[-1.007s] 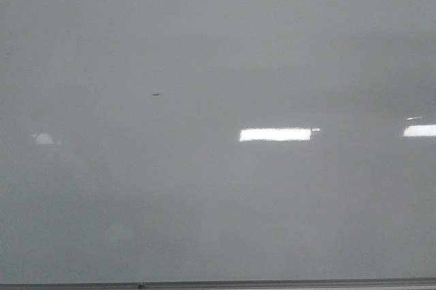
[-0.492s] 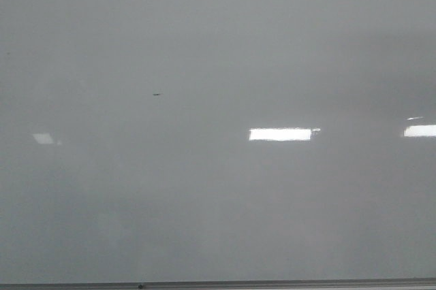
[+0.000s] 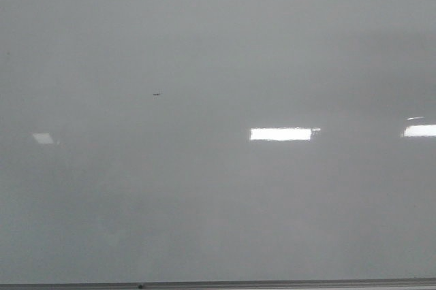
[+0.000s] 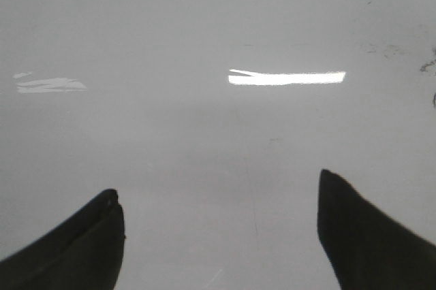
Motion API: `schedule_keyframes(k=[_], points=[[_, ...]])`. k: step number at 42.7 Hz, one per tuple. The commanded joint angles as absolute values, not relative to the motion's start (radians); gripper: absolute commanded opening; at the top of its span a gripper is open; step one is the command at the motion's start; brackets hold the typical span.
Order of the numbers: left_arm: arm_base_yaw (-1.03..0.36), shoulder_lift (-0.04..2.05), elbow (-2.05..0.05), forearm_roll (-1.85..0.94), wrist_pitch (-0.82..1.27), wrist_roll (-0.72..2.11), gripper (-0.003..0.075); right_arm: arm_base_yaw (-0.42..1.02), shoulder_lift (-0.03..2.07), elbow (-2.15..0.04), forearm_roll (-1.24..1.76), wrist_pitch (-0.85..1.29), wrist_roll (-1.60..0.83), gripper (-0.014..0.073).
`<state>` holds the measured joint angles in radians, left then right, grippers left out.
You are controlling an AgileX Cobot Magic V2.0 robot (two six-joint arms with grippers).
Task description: Write number 7 on whiteboard
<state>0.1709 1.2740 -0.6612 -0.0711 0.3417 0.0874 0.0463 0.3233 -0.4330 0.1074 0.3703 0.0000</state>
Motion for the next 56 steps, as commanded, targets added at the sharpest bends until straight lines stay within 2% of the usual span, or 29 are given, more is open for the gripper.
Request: schedule_keyframes(k=[1,14,16,21,27,32,36,48,56], points=[[0.157,1.315,-0.696,-0.075,0.197,0.096,0.0669,0.046,0.339,-0.471,0.111,0.283,-0.006,0.0601],[0.154,1.450,-0.696,-0.075,0.017,0.096,0.0668,0.046,0.339,-0.471,0.111,0.283,-0.006,0.0601],[0.154,1.459,-0.696,-0.075,0.008,0.096,0.0644,0.046,0.339,-0.471,0.111,0.282,-0.006,0.0601],[0.154,1.459,-0.696,-0.075,0.000,0.096,0.0498,0.046,0.339,-0.471,0.111,0.282,-0.006,0.0601],[0.154,1.459,-0.696,-0.075,0.000,0.098,0.0244,0.046,0.339,-0.471,0.111,0.282,-0.006,0.0601],[0.154,1.459,-0.696,-0.075,0.006,0.098,0.0072,0.046,0.339,-0.471,0.111,0.282,-0.006,0.0601],[0.154,1.450,-0.697,-0.075,0.064,0.098,-0.0022,0.046,0.339,-0.471,0.111,0.282,-0.006,0.0601],[0.151,1.311,-0.776,-0.122,0.380,0.099,-0.0020,0.046,0.340,-0.475,0.111,0.322,-0.007,0.0601],[0.004,1.223,-0.858,-0.162,0.606,0.274,-0.0020,0.066,0.410,-0.542,0.111,0.462,-0.008,0.0601]])
